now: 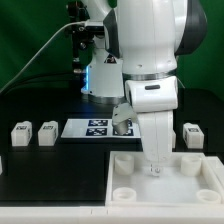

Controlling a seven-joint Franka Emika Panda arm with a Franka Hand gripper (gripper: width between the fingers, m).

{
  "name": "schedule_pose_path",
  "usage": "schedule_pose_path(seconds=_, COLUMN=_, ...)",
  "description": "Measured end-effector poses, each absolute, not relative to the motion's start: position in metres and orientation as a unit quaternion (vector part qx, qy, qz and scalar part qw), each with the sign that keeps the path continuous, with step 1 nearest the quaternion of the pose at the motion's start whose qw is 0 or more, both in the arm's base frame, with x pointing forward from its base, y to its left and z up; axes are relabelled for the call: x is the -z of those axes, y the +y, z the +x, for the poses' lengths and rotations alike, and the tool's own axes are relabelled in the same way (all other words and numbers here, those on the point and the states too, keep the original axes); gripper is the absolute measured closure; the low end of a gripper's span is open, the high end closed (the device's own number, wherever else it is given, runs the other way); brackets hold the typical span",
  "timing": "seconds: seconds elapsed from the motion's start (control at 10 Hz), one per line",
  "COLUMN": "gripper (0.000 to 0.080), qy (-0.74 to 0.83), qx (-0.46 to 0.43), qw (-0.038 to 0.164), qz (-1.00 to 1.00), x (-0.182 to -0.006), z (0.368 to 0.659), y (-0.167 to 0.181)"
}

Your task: Assemble one leg

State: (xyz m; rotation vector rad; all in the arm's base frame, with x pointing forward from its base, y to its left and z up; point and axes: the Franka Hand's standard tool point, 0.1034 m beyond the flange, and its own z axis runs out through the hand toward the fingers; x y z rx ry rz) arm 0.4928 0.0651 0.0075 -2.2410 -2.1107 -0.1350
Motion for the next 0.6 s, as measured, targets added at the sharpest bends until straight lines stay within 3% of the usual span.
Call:
schedule_pose_path(seconds=0.3, gripper=0.0151, qy=-0.671, qx=0.046, qw=0.026, qz=-0.74, x=-0.014, z=0.491, y=0.064)
schedule_pose_path(seconds=0.6, gripper=0.0151, qy=-0.602, qx=0.047, qw=0.014, qz=-0.797, x=-0.051, z=0.49, y=0.074)
